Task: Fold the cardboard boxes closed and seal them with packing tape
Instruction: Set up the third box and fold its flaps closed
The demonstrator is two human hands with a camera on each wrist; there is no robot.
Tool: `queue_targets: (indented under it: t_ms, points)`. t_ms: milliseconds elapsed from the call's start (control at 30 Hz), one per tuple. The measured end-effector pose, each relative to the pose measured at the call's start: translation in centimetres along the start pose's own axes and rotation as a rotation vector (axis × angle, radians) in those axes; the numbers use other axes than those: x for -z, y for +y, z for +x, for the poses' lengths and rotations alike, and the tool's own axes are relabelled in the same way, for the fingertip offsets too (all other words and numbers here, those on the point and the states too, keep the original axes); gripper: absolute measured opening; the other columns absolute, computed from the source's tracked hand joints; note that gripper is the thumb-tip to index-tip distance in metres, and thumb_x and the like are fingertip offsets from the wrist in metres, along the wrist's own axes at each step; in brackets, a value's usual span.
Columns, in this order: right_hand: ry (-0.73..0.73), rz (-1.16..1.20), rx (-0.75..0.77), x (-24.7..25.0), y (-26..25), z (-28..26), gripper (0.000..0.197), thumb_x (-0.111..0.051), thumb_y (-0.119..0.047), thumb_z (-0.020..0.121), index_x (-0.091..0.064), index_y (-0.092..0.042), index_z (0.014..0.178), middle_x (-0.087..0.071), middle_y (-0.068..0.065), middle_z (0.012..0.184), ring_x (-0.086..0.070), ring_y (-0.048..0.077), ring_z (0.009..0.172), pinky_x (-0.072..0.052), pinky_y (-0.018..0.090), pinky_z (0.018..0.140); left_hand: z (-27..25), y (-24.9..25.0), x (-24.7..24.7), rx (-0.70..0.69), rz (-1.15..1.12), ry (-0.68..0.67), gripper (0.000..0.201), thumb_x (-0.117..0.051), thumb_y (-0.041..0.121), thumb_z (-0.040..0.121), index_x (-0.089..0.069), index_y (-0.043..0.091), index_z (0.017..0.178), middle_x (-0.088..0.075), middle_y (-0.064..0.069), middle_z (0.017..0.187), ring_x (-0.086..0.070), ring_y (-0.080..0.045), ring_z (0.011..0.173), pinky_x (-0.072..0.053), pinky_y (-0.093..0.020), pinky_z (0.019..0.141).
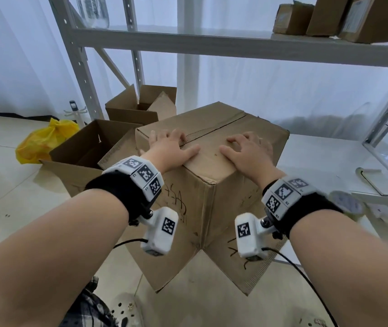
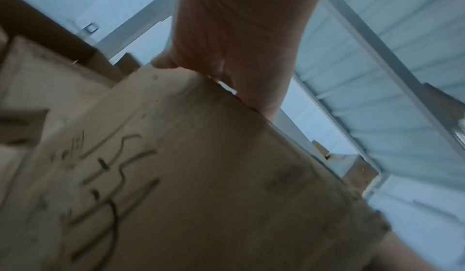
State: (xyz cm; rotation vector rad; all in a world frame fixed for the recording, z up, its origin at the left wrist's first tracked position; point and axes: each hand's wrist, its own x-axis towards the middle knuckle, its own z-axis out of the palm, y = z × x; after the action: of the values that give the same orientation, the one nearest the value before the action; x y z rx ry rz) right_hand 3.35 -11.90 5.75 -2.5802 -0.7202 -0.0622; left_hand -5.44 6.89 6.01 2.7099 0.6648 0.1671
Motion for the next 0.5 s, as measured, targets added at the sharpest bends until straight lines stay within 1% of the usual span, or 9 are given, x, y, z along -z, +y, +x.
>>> queue_targets:
  t_ms: [67, 133, 167, 200, 267, 333, 367, 400, 500]
  points:
    - [0.098, 0.081, 0.026, -0.6, 0.8, -0.1, 0.038, -0.048, -0.047, 0.092, -0.056, -0.03, 0.125, -0.044, -0.001, 0.141, -0.033, 0.021, 0.134, -0.014, 0.04, 0.115, -0.1, 0.5, -0.2, 0.029, -0.064, -0.03, 0.064, -0.044, 0.07, 0.083, -0.036, 0.031, 0.134, -0.014, -0.015, 0.156, 0.003, -0.036, 0.144, 0.001, -0.052, 0.116]
    - [0.167, 0.116, 0.009, -0.1, 1.8, 0.3, 0.038, -0.052, -0.04, 0.091, -0.057, -0.024, 0.125, -0.048, 0.001, 0.137, -0.037, 0.02, 0.131, -0.022, 0.04, 0.111, -0.4, 0.7, -0.2, 0.047, -0.077, -0.058, 0.073, -0.041, 0.071, 0.084, -0.026, 0.034, 0.145, -0.005, -0.011, 0.159, 0.01, -0.034, 0.145, 0.002, -0.051, 0.115]
    - [0.187, 0.111, -0.042, 0.4, 2.4, 0.8, 0.042, -0.054, -0.039, 0.09, -0.054, -0.023, 0.128, -0.046, 0.003, 0.139, -0.036, 0.022, 0.132, -0.024, 0.041, 0.109, -0.4, 0.6, -0.1, 0.047, -0.06, -0.072, 0.075, -0.039, 0.071, 0.085, -0.023, 0.035, 0.148, -0.003, -0.009, 0.159, 0.01, -0.034, 0.145, 0.001, -0.051, 0.115]
    - [0.193, 0.097, -0.109, 1.1, 3.1, 1.4, 0.047, -0.055, -0.039, 0.089, -0.05, -0.022, 0.133, -0.041, 0.006, 0.142, -0.033, 0.026, 0.134, -0.025, 0.043, 0.109, -0.4, 0.5, 0.1, 0.03, -0.029, -0.076, 0.074, -0.037, 0.071, 0.086, -0.023, 0.035, 0.149, -0.005, -0.009, 0.159, 0.008, -0.032, 0.145, 0.0, -0.049, 0.116]
    - [0.15, 0.065, -0.23, 2.6, 4.7, 3.0, 0.059, -0.055, -0.04, 0.088, -0.04, -0.019, 0.141, -0.032, 0.012, 0.147, -0.027, 0.033, 0.137, -0.023, 0.048, 0.111, 0.2, 0.2, 0.5, -0.016, 0.02, -0.048, 0.067, -0.037, 0.064, 0.09, -0.033, 0.028, 0.146, -0.019, -0.012, 0.157, -0.007, -0.029, 0.145, -0.004, -0.041, 0.116]
    - [0.075, 0.042, -0.31, 3.9, 6.0, 4.9, 0.069, -0.053, -0.044, 0.088, -0.029, -0.017, 0.146, -0.025, 0.016, 0.15, -0.02, 0.035, 0.14, -0.018, 0.052, 0.114, 0.9, 0.2, 0.9, -0.028, 0.045, -0.014, 0.057, -0.04, 0.059, 0.092, -0.046, 0.024, 0.136, -0.036, -0.014, 0.148, -0.026, -0.03, 0.138, -0.016, -0.039, 0.113]
    - [0.044, 0.046, -0.338, 4.4, 6.4, 5.8, 0.072, -0.053, -0.047, 0.088, -0.026, -0.015, 0.148, -0.024, 0.017, 0.151, -0.018, 0.036, 0.141, -0.016, 0.054, 0.114, 1.2, 0.4, 1.0, -0.008, 0.052, -0.008, 0.052, -0.041, 0.058, 0.092, -0.05, 0.025, 0.13, -0.04, -0.014, 0.142, -0.031, -0.032, 0.133, -0.022, -0.041, 0.11]
    - [0.019, 0.05, -0.351, 4.7, 6.6, 6.6, 0.075, -0.053, -0.049, 0.088, -0.025, -0.012, 0.148, -0.025, 0.018, 0.151, -0.019, 0.037, 0.141, -0.018, 0.053, 0.114, 1.4, 0.8, 1.1, 0.023, 0.048, -0.011, 0.047, -0.043, 0.058, 0.091, -0.051, 0.026, 0.126, -0.041, -0.014, 0.138, -0.032, -0.034, 0.13, -0.025, -0.043, 0.107]
    - [-0.085, 0.026, -0.33, 4.5, 6.5, 8.7, 0.084, -0.056, -0.056, 0.086, -0.027, -0.003, 0.145, -0.035, 0.02, 0.147, -0.029, 0.037, 0.138, -0.028, 0.046, 0.111, 2.1, 1.8, 0.8, 0.109, 0.004, -0.027, 0.04, -0.046, 0.055, 0.091, -0.046, 0.026, 0.119, -0.036, -0.014, 0.135, -0.028, -0.036, 0.128, -0.028, -0.05, 0.106]
